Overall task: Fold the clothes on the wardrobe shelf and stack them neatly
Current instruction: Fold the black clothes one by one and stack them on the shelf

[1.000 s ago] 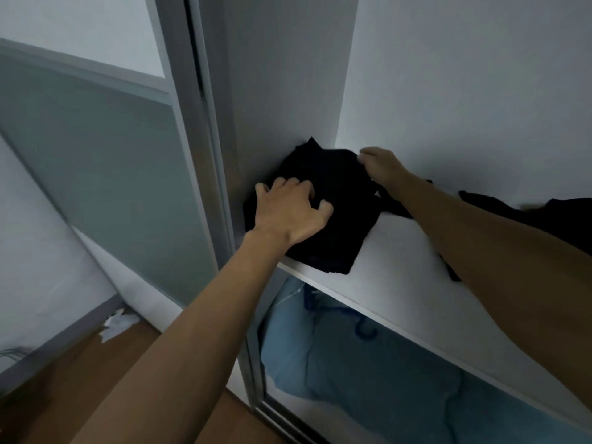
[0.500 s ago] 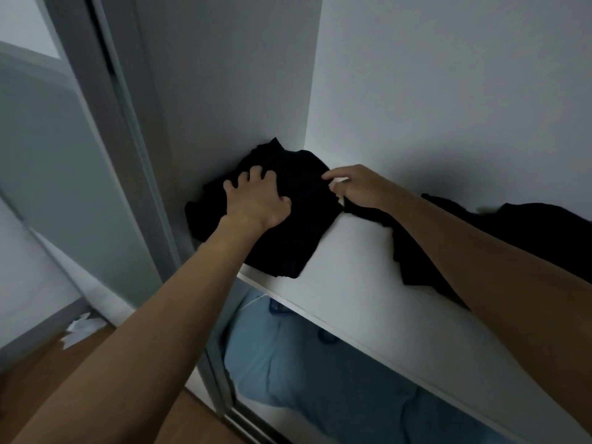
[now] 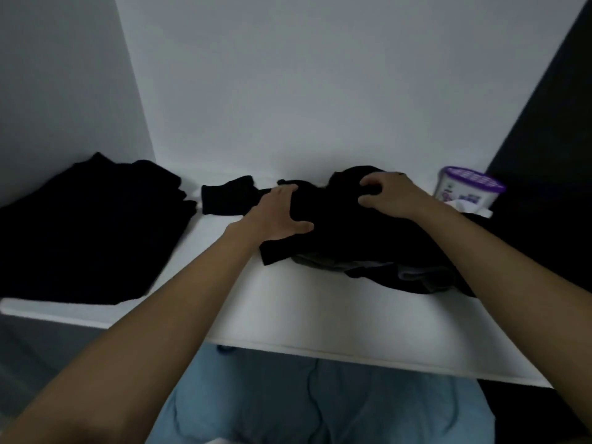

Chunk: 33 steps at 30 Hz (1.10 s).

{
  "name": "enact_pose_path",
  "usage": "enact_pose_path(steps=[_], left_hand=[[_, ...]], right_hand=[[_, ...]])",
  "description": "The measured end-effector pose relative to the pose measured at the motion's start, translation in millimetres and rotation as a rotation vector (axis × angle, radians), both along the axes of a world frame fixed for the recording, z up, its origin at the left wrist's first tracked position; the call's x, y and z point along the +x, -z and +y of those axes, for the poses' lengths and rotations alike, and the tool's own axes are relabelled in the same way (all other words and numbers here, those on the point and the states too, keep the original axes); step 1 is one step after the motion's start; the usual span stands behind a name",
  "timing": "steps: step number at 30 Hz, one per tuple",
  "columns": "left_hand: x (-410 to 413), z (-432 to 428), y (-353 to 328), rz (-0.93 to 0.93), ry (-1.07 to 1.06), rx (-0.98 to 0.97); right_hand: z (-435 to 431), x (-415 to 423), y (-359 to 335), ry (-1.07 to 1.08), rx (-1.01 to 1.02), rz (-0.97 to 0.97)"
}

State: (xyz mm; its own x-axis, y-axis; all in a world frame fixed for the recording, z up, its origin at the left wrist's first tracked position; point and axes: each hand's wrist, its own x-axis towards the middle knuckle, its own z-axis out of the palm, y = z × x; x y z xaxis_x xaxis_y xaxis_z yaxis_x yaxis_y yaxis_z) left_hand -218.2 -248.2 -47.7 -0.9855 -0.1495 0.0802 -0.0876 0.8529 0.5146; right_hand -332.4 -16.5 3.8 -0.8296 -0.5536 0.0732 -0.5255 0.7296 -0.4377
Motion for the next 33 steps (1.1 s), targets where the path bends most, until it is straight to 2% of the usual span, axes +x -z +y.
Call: enact_pose_path(steps=[2, 3, 5, 11, 13, 15, 17, 20, 25, 27, 29, 31, 33], left_hand=[[-13.5, 21.6, 10.1, -0.045, 0.054, 0.025], [-18.7, 29.7, 15.2, -0.039, 0.049, -0.026], [-25.8, 40.3, 21.3, 0.048, 0.006, -0.165], [-29.0, 54.3, 21.8, 0.332, -0.015, -0.351], [-25.4, 55.0, 20.4, 0.417, 0.028, -0.203], [-16.9, 54.5, 17.9, 0.534, 0.096, 0.086], [-1.5, 58.4, 12.8, 0.597, 0.122, 0.262], [20.1, 63.0, 9.2, 0.552, 0.184, 0.433], [51.1, 50.2, 5.0, 0.393, 0.252, 0.625], [58.1, 38.0, 5.9, 0.299, 0.221, 0.609], [62.3, 29.8, 3.8, 0.148, 0.131, 0.56], [62.3, 28.9, 3.6, 0.01, 0.026, 0.53], [59.8, 30.9, -2.6, -0.062, -0.069, 0.704]], right_hand=[[31.2, -2.9, 26.3, 0.032, 0.06, -0.056], [43.1, -3.4, 38.3, 0.037, 0.054, -0.061], [59.1, -5.6, 55.9, 0.07, -0.007, -0.03], [59.0, -7.9, 70.7, 0.159, -0.131, 0.031], [53.1, -6.3, 72.1, 0.23, -0.283, 0.012], [48.2, -6.5, 71.3, 0.33, -0.485, -0.063], [43.5, -10.1, 66.7, 0.379, -0.533, -0.125], [38.0, -16.5, 55.5, 0.373, -0.449, -0.119], [25.2, -4.6, 45.0, 0.336, -0.483, 0.103], [22.6, 5.4, 40.3, 0.346, -0.637, 0.08], [21.3, 19.4, 25.0, 0.356, -0.938, -0.064], [22.0, 38.5, 6.0, 0.262, -1.168, -0.237], [22.3, 63.8, -6.1, 0.089, -1.202, -0.329]])
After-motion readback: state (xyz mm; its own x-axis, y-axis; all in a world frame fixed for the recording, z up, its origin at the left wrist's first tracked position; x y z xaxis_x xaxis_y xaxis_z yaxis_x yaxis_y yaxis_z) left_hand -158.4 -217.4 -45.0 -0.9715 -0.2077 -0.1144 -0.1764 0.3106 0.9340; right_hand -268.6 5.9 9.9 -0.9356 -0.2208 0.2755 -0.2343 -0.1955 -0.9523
